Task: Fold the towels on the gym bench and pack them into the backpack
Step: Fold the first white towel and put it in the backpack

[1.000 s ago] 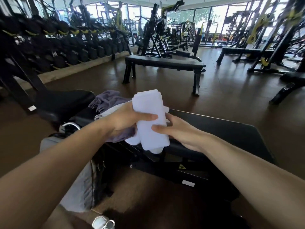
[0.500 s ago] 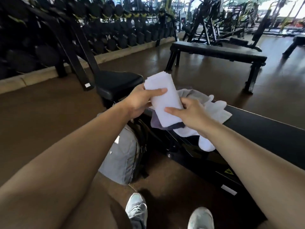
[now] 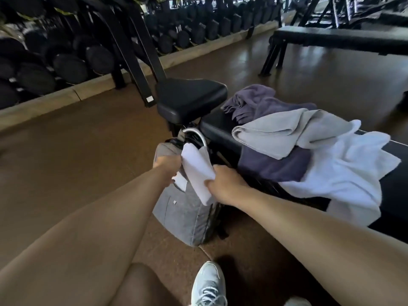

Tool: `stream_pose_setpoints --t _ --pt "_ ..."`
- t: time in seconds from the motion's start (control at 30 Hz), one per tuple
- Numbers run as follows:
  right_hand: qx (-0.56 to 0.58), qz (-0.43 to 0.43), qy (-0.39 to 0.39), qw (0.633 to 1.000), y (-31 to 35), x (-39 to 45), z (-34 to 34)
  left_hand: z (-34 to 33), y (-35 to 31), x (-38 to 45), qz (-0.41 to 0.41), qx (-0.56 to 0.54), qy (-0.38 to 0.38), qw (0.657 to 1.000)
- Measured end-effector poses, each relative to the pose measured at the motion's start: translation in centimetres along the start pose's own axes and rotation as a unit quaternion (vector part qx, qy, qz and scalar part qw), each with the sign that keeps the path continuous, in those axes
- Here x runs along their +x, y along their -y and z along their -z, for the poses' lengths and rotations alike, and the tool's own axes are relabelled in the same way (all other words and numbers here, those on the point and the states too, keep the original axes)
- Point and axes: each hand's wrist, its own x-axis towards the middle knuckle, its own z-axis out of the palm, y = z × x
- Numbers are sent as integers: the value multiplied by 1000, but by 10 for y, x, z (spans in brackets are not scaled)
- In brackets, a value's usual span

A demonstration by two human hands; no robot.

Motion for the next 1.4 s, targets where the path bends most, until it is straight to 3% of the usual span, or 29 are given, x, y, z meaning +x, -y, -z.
stream_pose_setpoints --t 0.13,0.27,0.43,0.53,0.63,0.77,0.9,1.1,1.3,1.4 --pt "-45 -16 40 998 -7 9 -14 -4 6 19 48 52 41 997" --pt "-53 -13 67 996 -23 12 -8 -11 -11 19 26 91 47 994" --pt "4 24 82 996 -36 5 -4 -7 -9 18 -2 117 59 991" --pt "107 41 105 988 -33 -5 -2 16 2 12 -21 116 38 992" --pt "151 59 87 983 -26 -13 -2 47 16 8 -40 147 31 988" --pt "81 59 59 993 -16 -21 0 82 29 -10 -74 162 11 984" --pt "33 38 75 996 -1 -27 -4 93 30 -21 -116 184 89 972" --pt "-82 30 66 994 3 -30 -13 71 39 -31 -89 264 210 937" --pt "59 -33 100 993 -13 -27 -22 52 34 -30 -101 281 263 917" --pt "103 -24 130 986 -21 -27 -35 42 31 -32 -131 274 229 925"
